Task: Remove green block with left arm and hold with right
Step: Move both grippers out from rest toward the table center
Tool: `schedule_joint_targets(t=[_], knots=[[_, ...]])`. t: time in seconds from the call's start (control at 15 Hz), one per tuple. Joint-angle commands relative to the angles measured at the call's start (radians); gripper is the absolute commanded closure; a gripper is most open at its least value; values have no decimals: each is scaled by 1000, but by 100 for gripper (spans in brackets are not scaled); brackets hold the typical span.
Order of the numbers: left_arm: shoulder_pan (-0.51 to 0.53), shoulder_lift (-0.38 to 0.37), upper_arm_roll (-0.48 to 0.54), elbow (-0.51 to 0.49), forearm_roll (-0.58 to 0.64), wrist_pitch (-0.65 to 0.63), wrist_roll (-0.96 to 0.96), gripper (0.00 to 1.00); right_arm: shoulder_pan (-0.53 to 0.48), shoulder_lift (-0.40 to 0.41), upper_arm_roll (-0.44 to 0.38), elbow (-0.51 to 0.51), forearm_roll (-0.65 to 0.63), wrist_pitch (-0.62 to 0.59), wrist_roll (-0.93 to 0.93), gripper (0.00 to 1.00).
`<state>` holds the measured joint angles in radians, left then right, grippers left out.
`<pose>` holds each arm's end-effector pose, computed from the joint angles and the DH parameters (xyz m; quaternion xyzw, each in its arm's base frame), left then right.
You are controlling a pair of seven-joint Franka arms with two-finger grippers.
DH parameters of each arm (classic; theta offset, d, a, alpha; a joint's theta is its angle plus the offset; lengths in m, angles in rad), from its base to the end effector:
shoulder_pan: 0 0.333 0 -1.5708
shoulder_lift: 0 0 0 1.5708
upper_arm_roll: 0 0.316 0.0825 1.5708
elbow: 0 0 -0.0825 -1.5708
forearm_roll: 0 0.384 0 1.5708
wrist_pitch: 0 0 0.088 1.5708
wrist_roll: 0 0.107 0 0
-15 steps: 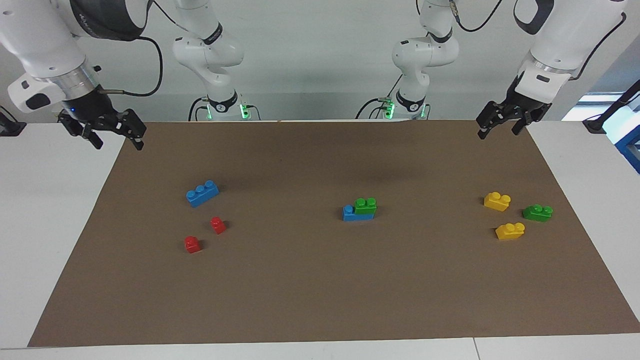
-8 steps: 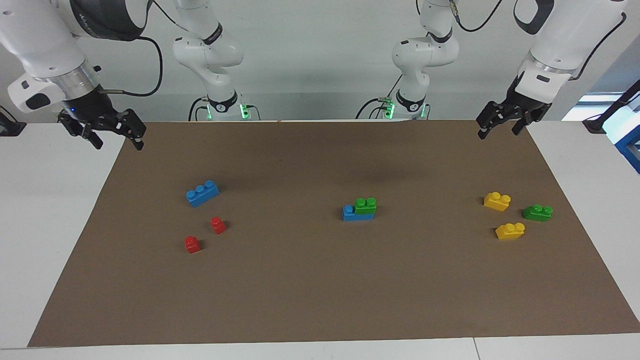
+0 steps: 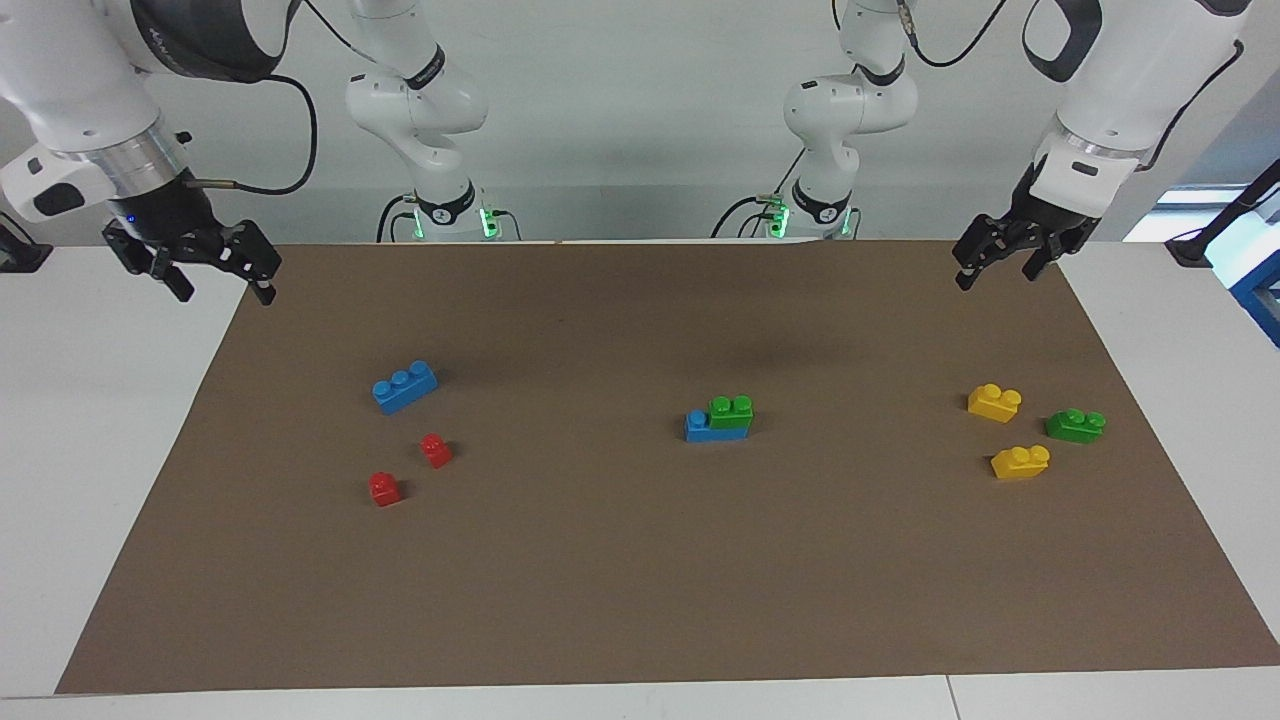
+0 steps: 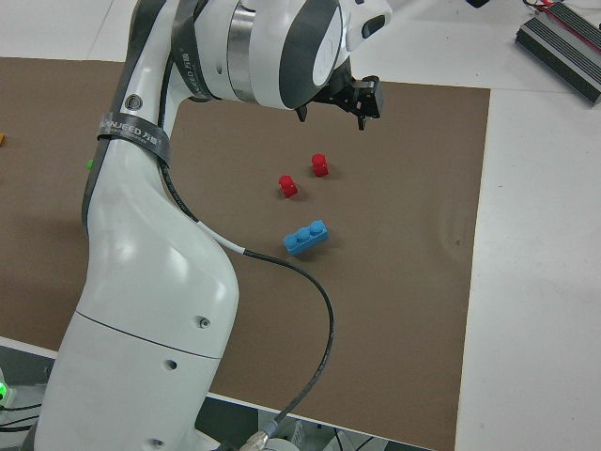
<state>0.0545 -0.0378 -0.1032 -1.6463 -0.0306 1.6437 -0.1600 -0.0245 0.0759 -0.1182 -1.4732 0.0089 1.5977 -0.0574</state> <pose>0.5483 -0.0309 0.6159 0.9982 0.0565 0.0160 0.0151 0.5759 -0.0789 0.6303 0.9988 -0.0424 0.0244 0.0025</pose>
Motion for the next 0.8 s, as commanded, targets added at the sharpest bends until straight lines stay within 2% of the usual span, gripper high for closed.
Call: schedule_joint_targets(t=[0.0,0.13,0.33,0.47,0.73], knots=[[-12,-40,5,-65,-40,59,-125,0,-6,21,11,11,-9,13,100,0],[-45,-39,3,-70,-45,68,-223,0,-3,21,17,11,23,10,314,0],[-84,-40,3,-95,-55,82,-408,0,-14,21,14,11,158,8,725,0],[-91,-40,3,-95,-77,85,-537,0,-15,31,15,10,180,10,938,0],[-123,-40,3,-95,-83,111,-752,0,-11,68,17,10,348,46,1374,0]])
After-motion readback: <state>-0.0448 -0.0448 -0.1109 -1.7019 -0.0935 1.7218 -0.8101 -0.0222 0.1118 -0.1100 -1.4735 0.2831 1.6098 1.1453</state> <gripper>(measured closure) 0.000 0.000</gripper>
